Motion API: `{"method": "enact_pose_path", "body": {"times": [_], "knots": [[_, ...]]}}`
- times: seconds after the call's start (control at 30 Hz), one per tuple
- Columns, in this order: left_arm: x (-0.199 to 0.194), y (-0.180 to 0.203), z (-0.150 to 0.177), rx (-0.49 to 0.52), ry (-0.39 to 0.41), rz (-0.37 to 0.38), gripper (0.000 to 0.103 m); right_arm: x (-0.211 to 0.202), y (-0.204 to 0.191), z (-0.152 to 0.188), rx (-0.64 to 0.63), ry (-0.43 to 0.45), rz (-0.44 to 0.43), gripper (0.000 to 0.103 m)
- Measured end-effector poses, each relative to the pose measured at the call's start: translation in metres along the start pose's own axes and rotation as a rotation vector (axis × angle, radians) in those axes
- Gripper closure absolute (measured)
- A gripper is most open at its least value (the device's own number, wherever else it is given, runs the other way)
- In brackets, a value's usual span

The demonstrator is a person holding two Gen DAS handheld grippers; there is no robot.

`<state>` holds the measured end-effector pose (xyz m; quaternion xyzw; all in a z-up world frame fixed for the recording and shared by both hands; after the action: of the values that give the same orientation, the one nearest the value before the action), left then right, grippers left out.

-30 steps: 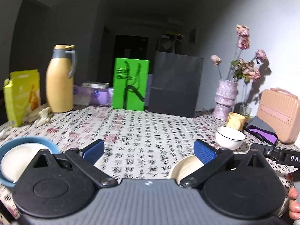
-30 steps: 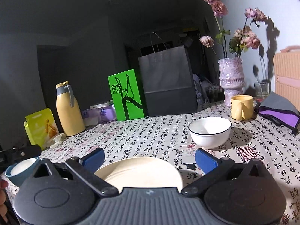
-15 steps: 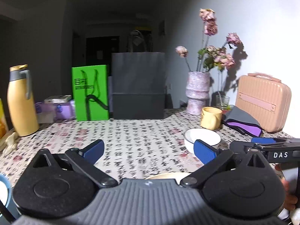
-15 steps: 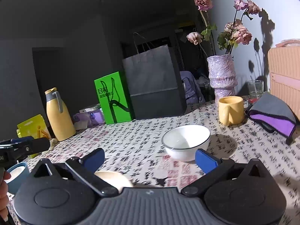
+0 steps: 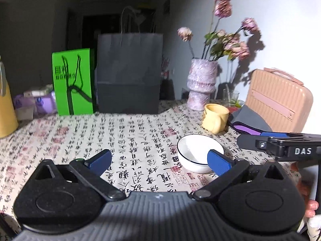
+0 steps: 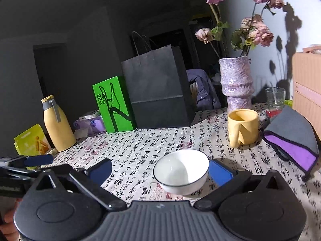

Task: Organize plates and bowls
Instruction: 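Reach both tools to the second white bowl and close on its rim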

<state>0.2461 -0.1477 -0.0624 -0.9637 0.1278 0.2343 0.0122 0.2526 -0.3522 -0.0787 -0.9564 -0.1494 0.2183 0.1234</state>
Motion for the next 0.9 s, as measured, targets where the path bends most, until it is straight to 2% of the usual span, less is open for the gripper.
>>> {"method": "enact_pose_path", "body": {"times": [0.33,0.6,0.73,0.9], "knots": [[0.058,-0.009,-0.016,-0.115,-0.144,-0.056,0.0,0.053,0.008,-0.028,-0.092,-0.155,0.069,0.0],[0.105,-0.008,-0.021,-0.165,-0.25,-0.063,0.0,0.108,0.043,-0.033,-0.04,-0.292,0.151,0.003],[0.127,-0.008,-0.019,-0.208,-0.309,-0.061,0.0,0.129,0.058,-0.026,0.0,-0.338,0.152,0.007],[0.15,-0.006,-0.01,-0.234,-0.37,-0.06,0.0,0.144,0.07,-0.012,0.024,-0.374,0.139,0.02]]}}
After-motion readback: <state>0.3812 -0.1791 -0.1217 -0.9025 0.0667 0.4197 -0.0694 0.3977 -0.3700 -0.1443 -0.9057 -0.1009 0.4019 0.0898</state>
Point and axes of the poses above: each gripper's, at about its wrist camera, not at the fingertips, and x roughly the way its jaws point, y to its right, z to its underside, the point moved 6 cm from there along x, roughly the way its jaws point, and after that the axes turned 2 degrees about x, right-handed, at the moved point
